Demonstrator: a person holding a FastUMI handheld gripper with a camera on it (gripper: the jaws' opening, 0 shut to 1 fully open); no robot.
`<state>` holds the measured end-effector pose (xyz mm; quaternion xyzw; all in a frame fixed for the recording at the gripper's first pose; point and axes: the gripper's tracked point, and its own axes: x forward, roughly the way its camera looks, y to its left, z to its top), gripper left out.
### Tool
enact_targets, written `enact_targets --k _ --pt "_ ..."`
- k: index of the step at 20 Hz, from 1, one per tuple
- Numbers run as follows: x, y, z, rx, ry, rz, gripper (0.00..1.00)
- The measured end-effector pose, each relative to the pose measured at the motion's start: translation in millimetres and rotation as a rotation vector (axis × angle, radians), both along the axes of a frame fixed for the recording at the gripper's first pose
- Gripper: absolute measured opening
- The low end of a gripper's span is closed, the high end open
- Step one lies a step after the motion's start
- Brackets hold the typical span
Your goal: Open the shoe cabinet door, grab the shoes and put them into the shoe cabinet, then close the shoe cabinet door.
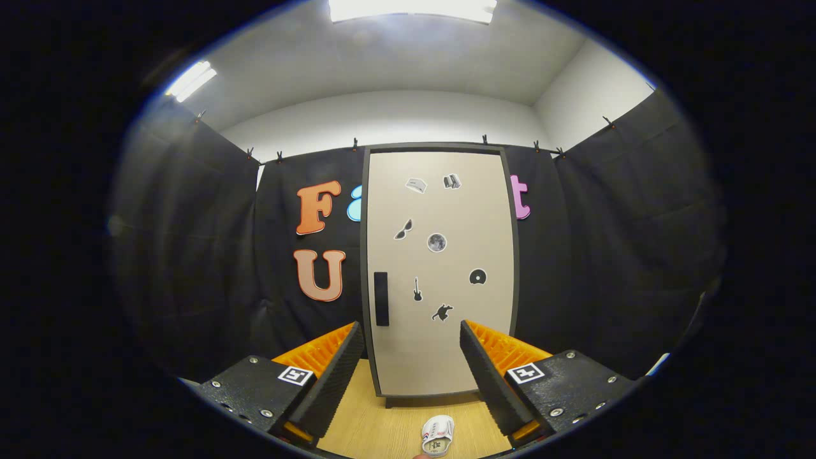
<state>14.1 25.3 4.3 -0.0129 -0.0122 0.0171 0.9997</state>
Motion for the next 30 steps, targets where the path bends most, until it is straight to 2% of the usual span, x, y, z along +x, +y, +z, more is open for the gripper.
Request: enact_targets --k 5,12,19,25,27,29,30 --pt "37 23 -7 -0.012 0.004 0.019 0.95" --pt "118 58 -13 -0.011 -0.002 0.040 0.95" --pt "211 68 -40 -0.016 0.045 0.005 0.95" --pt "262 69 -60 -0.045 0.052 -0.033 0.95" --pt "272 65 -69 -0.077 0.065 -0.056 0.87" --pt "273 68 -76 -0.076 0.081 -0.044 0.67" --pt "274 72 -77 -0.067 0.074 -0.029 0.52"
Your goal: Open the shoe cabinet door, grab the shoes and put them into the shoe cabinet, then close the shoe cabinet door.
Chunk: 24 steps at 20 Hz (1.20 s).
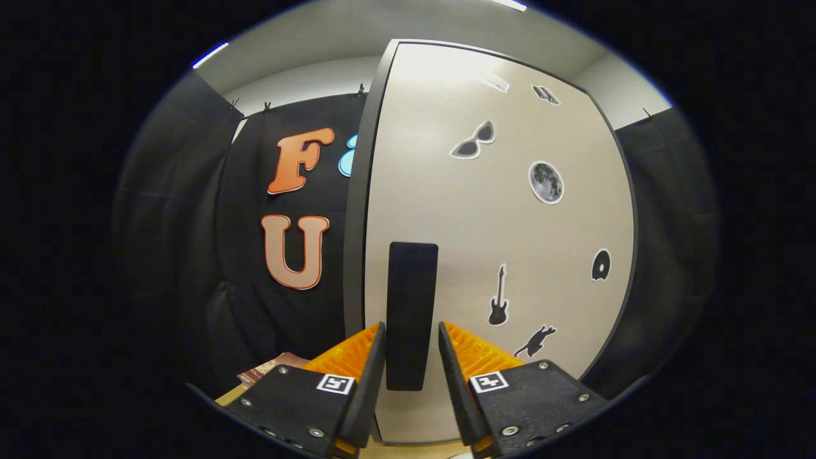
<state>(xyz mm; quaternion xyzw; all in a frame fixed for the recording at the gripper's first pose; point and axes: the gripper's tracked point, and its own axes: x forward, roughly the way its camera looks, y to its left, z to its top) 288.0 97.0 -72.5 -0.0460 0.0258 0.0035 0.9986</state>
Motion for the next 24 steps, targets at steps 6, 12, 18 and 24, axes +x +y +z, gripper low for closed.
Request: enact_targets --k 6,12,18,24 --pt "-3 -2 0 0.028 0.001 0.013 0.33" --pt "-43 -12 5 0.052 -0.009 0.062 0.31" --pt "-112 -48 9 0.101 -0.003 0.097 0.30" --pt "-158 -86 17 0.142 0.010 0.127 0.30"
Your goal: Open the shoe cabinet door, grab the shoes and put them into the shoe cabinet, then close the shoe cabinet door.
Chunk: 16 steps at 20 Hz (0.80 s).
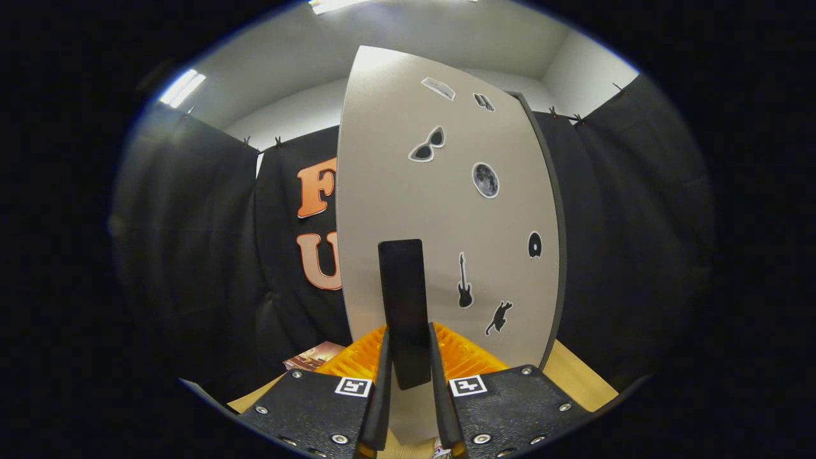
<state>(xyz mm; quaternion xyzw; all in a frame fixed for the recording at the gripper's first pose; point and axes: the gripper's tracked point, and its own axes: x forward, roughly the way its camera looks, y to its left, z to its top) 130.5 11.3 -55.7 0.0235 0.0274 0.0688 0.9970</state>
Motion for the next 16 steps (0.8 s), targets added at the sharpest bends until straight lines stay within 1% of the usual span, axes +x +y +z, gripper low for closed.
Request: enact_targets --k 8,10,11,12,16 --pt "-50 -66 9 -0.020 -0.016 -0.017 0.27" --pt "-60 -87 10 -0.067 -0.025 -0.043 0.27" --pt "-79 -104 11 -0.077 -0.026 -0.058 0.27" --pt "-87 -114 12 -0.084 -0.024 -0.066 0.27" --pt "-100 -142 18 -0.139 -0.031 -0.119 0.27"
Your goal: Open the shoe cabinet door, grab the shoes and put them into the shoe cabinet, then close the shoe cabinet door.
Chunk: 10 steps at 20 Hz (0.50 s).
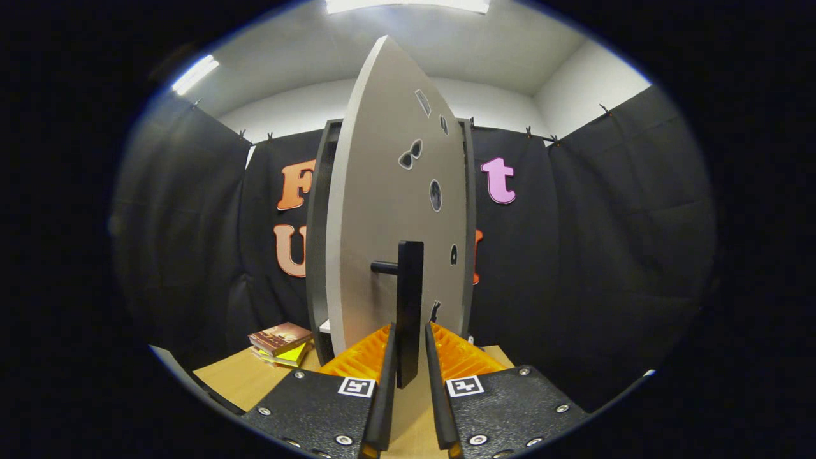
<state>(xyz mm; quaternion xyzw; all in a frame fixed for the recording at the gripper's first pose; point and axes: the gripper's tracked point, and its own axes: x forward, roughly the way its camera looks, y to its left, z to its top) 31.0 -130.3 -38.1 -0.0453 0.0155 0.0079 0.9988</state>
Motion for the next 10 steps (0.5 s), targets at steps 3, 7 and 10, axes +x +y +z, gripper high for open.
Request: enact_targets --k 3,7,10 --pt "-5 -24 12 -0.003 -0.033 -0.029 0.27" --pt "-7 -58 13 -0.012 -0.034 -0.065 0.27" --pt "-10 -82 15 -0.001 -0.043 -0.099 0.27"
